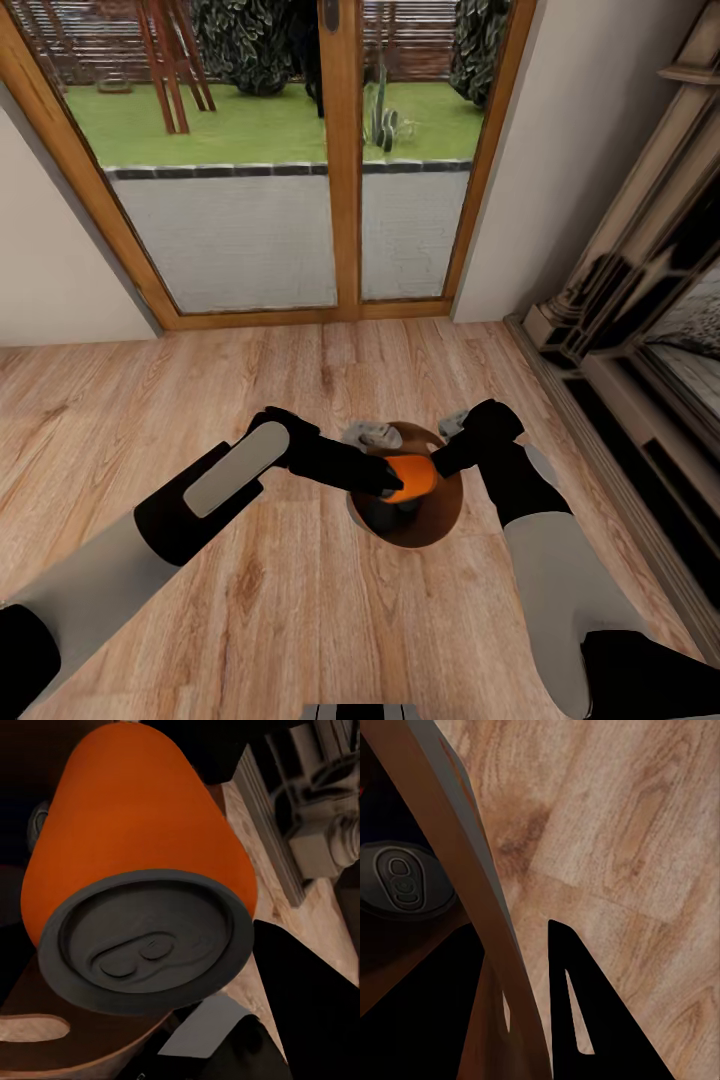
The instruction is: Put the three can of soda from the living room inside the tash can in the kitchen.
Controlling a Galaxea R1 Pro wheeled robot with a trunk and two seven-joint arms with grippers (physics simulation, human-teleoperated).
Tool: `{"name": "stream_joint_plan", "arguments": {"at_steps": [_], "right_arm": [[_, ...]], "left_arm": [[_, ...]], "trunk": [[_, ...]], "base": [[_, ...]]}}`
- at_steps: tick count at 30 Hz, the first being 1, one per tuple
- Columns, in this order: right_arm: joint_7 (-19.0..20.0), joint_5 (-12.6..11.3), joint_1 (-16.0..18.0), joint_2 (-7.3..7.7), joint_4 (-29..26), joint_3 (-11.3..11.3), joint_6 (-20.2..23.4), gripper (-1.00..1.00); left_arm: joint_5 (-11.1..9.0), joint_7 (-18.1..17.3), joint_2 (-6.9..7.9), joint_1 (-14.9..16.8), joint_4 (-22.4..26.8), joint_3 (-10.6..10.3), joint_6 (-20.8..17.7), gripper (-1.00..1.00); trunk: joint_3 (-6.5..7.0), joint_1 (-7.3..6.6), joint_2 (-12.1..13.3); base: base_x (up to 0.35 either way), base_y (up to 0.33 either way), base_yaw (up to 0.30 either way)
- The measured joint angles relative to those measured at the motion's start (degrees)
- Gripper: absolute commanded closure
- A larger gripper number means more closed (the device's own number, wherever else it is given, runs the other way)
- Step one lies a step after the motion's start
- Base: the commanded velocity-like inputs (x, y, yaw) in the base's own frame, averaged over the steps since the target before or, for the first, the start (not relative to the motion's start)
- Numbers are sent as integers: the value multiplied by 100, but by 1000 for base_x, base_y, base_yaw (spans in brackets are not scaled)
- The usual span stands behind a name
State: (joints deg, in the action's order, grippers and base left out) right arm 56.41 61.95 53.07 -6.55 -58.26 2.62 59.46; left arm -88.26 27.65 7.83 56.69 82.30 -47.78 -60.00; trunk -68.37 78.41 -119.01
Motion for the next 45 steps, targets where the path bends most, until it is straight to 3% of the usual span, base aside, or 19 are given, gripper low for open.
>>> {"name": "stream_joint_plan", "arguments": {"at_steps": [11,18,23,34,43,44,45], "right_arm": [[1,-4,0,-30,-1,-6,3,100],[1,21,0,-46,-1,-8,6,100],[-2,183,0,-91,-8,-5,-7,100],[1,195,0,-142,-14,1,3,100],[-2,210,0,-143,-19,0,-5,100],[-1,211,0,-143,-19,0,-5,100],[-1,211,0,-143,-17,1,-5,100]], "left_arm": [[-39,965,-246,0,-45,-19,0,100],[-45,1037,-323,0,-239,-113,1,100],[-21,1065,-436,0,-442,-124,1,100],[7,1114,-567,5,-786,-127,0,100],[0,1114,-580,4,-829,-160,6,100],[-5,1114,-580,3,-831,-162,7,-100],[2,1107,-581,4,-833,-165,4,-100]], "trunk": [[0,0,0],[0,0,0],[0,0,0],[0,0,0],[0,0,0],[0,0,0],[0,0,0]], "base": [[0,0,0],[0,0,0],[0,0,0],[0,0,0],[0,0,0],[0,0,0],[0,0,0]]}}
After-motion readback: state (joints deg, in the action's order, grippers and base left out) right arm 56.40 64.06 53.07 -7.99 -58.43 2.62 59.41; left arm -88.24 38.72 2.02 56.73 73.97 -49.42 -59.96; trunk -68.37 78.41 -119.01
